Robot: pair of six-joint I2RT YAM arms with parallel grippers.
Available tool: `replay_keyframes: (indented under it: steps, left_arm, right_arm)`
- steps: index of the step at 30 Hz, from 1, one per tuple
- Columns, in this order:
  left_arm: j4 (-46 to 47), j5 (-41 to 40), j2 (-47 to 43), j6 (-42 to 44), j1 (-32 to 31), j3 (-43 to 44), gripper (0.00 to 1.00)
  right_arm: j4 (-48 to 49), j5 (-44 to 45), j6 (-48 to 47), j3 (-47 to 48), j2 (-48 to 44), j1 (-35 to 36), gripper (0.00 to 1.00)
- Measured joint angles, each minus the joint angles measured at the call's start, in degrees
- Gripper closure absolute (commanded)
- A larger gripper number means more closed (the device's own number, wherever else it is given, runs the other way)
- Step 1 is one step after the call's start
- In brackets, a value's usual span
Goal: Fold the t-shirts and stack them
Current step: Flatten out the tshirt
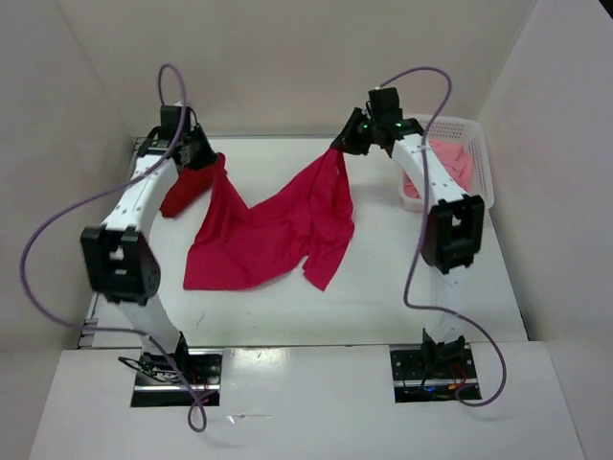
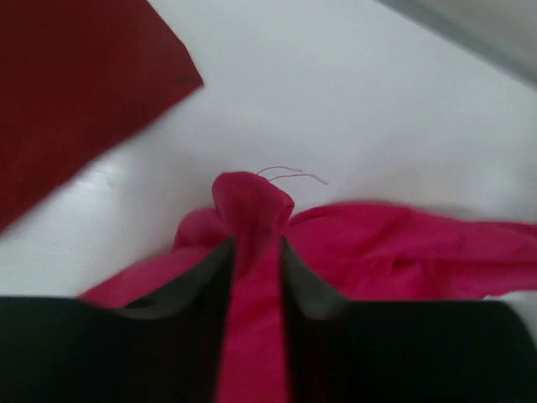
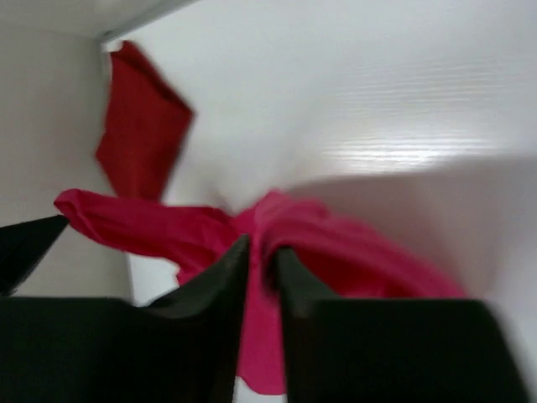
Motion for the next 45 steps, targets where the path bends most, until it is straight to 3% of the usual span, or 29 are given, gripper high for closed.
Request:
replay_keyframes:
  steps: [2, 3, 4, 6, 8, 9, 10, 11, 13, 16, 18, 22, 23, 24, 27, 28, 30, 39, 45]
  left_arm:
    - [-1.2, -1.2, 8.98, 0.59, 0.0, 5.49, 0.27]
    - [-1.66, -1.66, 12.52, 1.05, 0.04, 8.59, 0.06]
    - [-1.92, -2.05, 14.73, 1.77, 0.11, 11.04, 0.0]
    - [-1.79, -2.64, 15.54, 2.03, 0.37, 12.37, 0.0]
    - [0.0, -2.71, 11.89, 1.68, 1.01, 10.16, 0.13]
    - [1.97, -2.58, 8.57, 1.36, 1.44, 6.62, 0.22]
    - [2.89, -2.29, 4.35, 1.03, 1.86, 2.27, 0.34]
    - [3.72, -1.84, -0.98, 0.39, 2.27, -3.1, 0.61]
    - [5.44, -0.76, -10.91, -1.79, 3.23, -13.18, 0.82]
    - [6.78, 1.57, -24.52, -5.84, 4.07, -28.76, 0.95]
    - [5.22, 2.1, -29.51, -8.17, 4.57, -36.09, 0.95]
    - [2.49, 2.64, -31.74, -13.49, 6.95, -44.89, 0.69]
    - [2.27, 2.67, -32.02, -14.95, 7.8, -47.12, 0.63]
    - [1.97, 2.62, -32.48, -16.41, 8.66, -49.37, 0.52]
    - [0.72, 2.1, -34.05, -20.24, 11.43, -55.36, 0.47]
    - [0.42, 1.57, -34.32, -21.33, 12.24, -56.68, 0.41]
    - [0.07, 0.7, -34.38, -23.1, 13.44, -58.38, 0.39]
    - [1.01, -2.71, -37.57, -29.16, 14.84, -64.43, 0.36]
    - [4.28, -3.58, -37.86, -31.87, 14.95, -67.95, 0.44]
  right_arm:
    - [-2.21, 0.98, -0.55, 5.6, 7.39, -0.26, 0.54]
    - [-3.48, 1.55, -1.03, 8.63, 10.05, -0.35, 0.53]
    - [-4.37, 2.03, -1.42, 10.69, 11.52, -0.44, 0.51]
    - [-5.4, 3.08, -2.23, 12.24, 11.28, -0.5, 0.51]
    - [-4.11, 4.04, -2.78, 9.38, 6.82, -0.48, 0.59]
    - [-2.12, 4.22, -2.71, 4.83, 2.84, -0.48, 0.8]
    - [0.22, 4.37, -2.67, -1.92, -2.58, -0.2, 0.89]
    - [1.62, 4.55, -1.77, -9.53, -9.18, 0.04, 0.97]
    - [4.28, 5.38, -0.37, -22.84, -20.79, 1.53, 1.0]
    - [6.99, 6.38, 1.42, -37.4, -33.22, 7.32, 1.0]
    - [8.5, 6.34, 2.84, -46.34, -38.64, 11.39, 1.0]
    - [8.61, 6.58, 6.01, -60.15, -43.78, 12.22, 0.89]
    - [8.72, 6.54, 6.82, -62.75, -44.39, 11.96, 0.82]
    - [8.96, 6.49, 7.74, -65.2, -45.11, 11.67, 0.8]
    - [9.66, 5.31, 10.38, -71.47, -47.84, 11.69, 0.72]
    - [10.14, 4.9, 11.26, -73.26, -48.78, 11.69, 0.69]
    - [11.28, 4.11, 12.52, -75.78, -49.92, 11.87, 0.62]
    - [15.21, 3.21, 15.61, -79.67, -51.25, 12.17, 0.58]
    - [17.86, 3.17, 17.0, -80.83, -49.55, 12.17, 0.52]
